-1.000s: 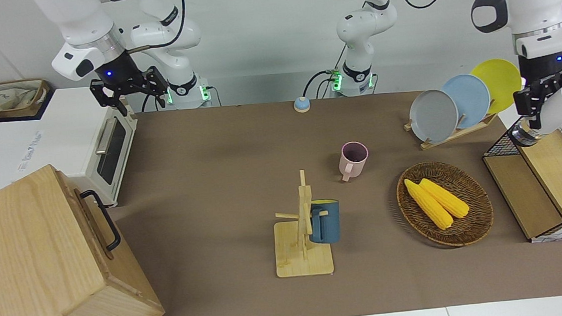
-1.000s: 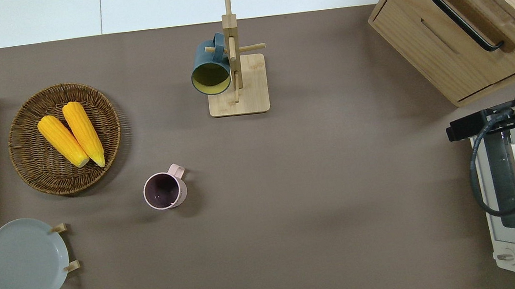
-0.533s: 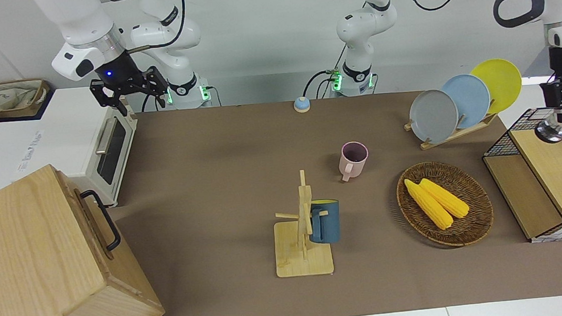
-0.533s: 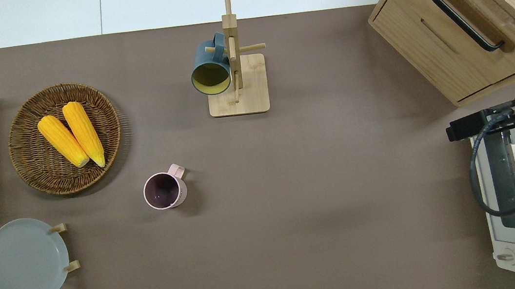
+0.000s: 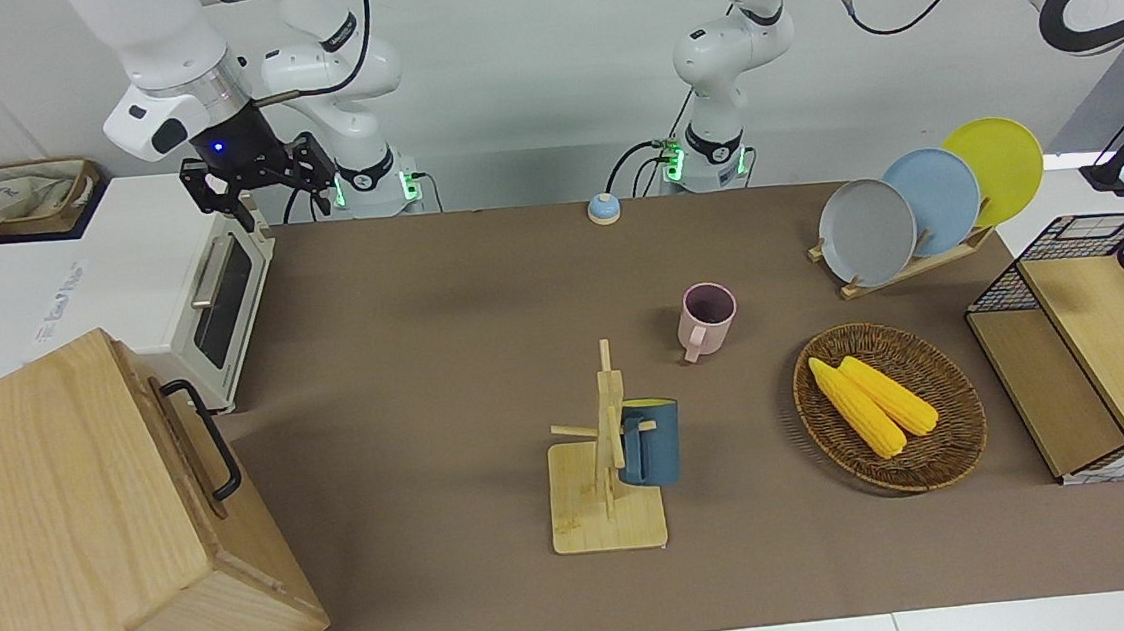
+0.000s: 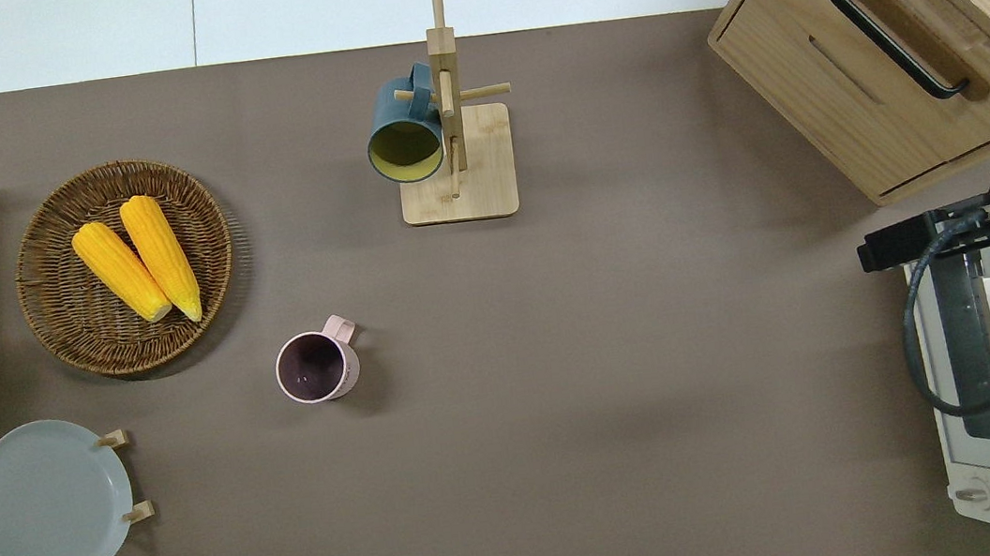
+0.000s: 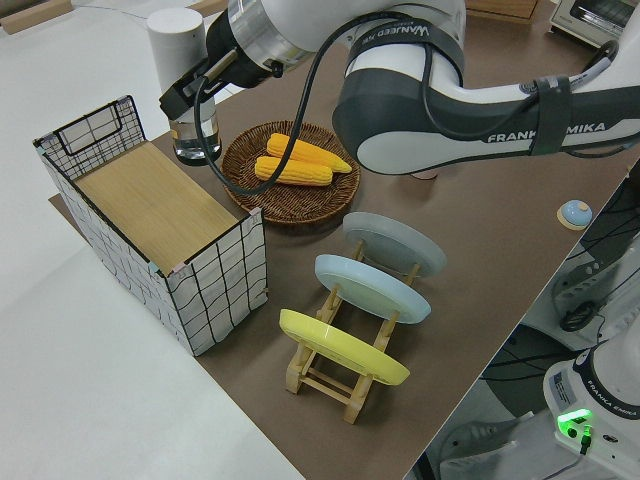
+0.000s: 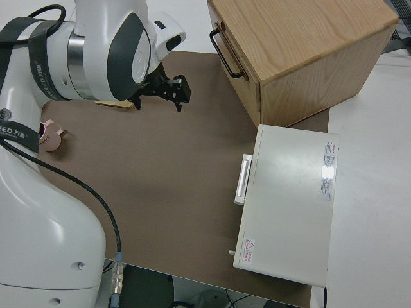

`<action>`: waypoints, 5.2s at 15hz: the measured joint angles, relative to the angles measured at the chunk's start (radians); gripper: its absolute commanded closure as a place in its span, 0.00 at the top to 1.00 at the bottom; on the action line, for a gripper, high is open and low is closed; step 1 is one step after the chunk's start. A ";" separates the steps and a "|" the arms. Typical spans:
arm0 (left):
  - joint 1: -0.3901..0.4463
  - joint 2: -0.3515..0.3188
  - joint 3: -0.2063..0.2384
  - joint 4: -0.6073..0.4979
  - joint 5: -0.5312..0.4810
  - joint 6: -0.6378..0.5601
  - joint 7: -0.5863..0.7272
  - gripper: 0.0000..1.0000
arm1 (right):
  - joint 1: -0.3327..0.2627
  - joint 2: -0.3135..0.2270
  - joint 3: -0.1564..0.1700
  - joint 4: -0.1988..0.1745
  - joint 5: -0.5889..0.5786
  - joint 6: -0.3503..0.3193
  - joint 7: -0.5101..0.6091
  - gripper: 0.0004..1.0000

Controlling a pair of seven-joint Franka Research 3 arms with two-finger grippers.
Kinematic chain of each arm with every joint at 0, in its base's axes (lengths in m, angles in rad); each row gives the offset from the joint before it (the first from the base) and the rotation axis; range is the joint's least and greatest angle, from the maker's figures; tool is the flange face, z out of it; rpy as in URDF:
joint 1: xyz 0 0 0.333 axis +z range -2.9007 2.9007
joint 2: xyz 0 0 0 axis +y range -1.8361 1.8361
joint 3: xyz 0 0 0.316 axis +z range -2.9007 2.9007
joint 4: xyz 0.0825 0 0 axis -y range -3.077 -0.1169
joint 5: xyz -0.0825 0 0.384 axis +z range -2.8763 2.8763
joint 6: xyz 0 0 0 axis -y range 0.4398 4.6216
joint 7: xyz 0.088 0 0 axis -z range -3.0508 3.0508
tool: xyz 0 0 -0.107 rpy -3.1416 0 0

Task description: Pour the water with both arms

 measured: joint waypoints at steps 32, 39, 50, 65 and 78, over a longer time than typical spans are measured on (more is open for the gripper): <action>0.046 0.205 -0.011 0.061 -0.314 0.030 0.293 1.00 | 0.000 0.000 0.000 0.000 0.000 0.000 0.000 0.99; 0.039 0.212 -0.014 0.069 -0.314 0.042 0.295 1.00 | 0.000 0.000 0.000 0.000 0.000 0.000 0.000 0.99; 0.034 0.208 -0.006 0.089 -0.109 0.005 0.150 1.00 | 0.000 0.000 0.000 0.000 0.000 0.000 0.000 0.99; 0.034 0.172 0.066 0.173 0.066 -0.336 -0.015 1.00 | 0.000 0.000 0.000 0.000 0.000 0.000 0.000 0.99; -0.133 0.009 0.082 0.180 0.368 -0.658 -0.285 1.00 | 0.000 0.000 0.000 0.000 0.000 0.000 0.000 0.99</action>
